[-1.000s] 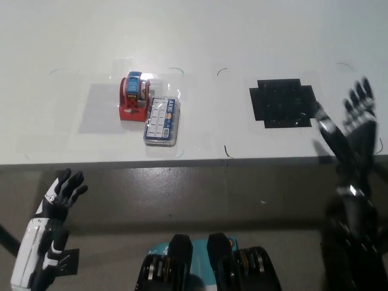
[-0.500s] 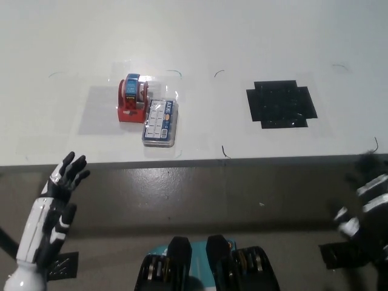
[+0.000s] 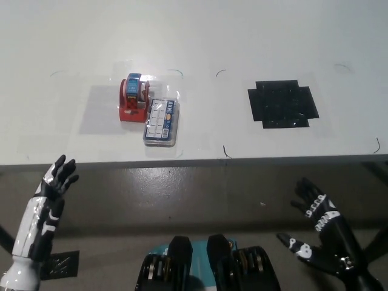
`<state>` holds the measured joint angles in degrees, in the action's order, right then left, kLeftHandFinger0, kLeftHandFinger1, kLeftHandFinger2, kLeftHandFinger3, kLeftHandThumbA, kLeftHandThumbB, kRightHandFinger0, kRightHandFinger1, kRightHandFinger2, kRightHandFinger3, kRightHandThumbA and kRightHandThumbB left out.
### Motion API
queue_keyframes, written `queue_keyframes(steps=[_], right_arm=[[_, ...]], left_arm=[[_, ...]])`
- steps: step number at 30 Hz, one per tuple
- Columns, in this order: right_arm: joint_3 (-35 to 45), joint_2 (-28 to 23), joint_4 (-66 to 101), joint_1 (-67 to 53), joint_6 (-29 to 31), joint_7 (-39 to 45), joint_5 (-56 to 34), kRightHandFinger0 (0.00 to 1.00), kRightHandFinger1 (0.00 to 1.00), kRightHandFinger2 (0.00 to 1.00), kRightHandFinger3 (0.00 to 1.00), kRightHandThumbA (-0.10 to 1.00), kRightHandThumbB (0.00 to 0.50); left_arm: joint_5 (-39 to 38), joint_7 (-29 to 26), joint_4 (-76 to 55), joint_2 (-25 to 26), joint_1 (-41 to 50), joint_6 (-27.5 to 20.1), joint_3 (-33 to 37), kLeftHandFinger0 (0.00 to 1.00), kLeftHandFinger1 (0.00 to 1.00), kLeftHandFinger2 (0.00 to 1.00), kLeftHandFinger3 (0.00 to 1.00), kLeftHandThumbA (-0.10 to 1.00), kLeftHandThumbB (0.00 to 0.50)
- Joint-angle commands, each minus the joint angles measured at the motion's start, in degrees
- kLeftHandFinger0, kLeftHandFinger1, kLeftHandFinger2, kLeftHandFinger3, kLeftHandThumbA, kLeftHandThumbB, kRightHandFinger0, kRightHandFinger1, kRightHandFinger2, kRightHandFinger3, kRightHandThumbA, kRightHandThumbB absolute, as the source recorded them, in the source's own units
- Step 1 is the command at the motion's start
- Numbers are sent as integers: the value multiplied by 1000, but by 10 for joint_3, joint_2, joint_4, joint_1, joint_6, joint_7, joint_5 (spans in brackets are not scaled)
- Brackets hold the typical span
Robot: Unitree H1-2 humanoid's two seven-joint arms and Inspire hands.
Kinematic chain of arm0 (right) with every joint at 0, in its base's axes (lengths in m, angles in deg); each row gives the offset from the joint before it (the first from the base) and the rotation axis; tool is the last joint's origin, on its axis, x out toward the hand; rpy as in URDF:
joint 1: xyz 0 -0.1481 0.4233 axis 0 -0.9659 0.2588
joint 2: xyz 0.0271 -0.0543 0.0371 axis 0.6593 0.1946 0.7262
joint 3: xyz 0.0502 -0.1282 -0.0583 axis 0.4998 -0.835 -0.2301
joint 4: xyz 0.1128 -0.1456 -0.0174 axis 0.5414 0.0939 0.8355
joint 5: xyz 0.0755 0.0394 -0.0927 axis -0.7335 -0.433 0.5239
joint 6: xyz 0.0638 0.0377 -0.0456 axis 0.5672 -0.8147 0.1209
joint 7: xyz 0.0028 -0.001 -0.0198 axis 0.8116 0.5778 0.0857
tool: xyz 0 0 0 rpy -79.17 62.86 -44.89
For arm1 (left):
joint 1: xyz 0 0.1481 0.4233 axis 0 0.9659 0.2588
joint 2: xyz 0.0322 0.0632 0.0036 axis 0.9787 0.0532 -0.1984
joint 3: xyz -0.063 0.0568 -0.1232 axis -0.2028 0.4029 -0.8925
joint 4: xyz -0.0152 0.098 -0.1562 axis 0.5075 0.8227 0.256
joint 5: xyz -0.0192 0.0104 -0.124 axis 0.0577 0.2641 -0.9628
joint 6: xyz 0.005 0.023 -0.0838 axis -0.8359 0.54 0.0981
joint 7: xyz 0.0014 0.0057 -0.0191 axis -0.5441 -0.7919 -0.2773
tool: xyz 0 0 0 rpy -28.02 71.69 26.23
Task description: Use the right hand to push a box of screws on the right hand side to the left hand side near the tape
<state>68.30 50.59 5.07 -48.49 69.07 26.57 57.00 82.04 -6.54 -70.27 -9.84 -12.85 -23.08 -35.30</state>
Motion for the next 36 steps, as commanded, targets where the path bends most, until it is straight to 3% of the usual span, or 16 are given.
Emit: queue_keyframes(steps=[1, 3, 13, 26, 36], right_arm=[[9, 5, -22, 29, 28, 33, 3, 897, 996, 1000, 1000, 903, 98], [13, 10, -33, 35, 29, 33, 6, 885, 982, 1000, 1000, 920, 107], [32, 20, -38, 44, 22, 38, 3, 877, 978, 1000, 1000, 852, 84], [19, 28, -36, 24, -2, 60, 13, 879, 957, 1000, 1000, 744, 130], [15, 27, -62, 41, -7, 75, 19, 870, 939, 1000, 1000, 687, 129]], left_arm=[[31, -14, 14, 1, -10, -23, -8, 1000, 1000, 1000, 1000, 858, 212], [35, -11, 17, 2, -8, -23, -7, 1000, 1000, 1000, 1000, 850, 189], [26, -4, 33, -6, 0, -23, -7, 1000, 1000, 1000, 1000, 827, 212], [38, -13, 45, -13, 83, -23, -19, 1000, 1000, 1000, 1000, 829, 164], [35, -16, 60, -18, 97, -23, -31, 1000, 1000, 1000, 1000, 865, 189]])
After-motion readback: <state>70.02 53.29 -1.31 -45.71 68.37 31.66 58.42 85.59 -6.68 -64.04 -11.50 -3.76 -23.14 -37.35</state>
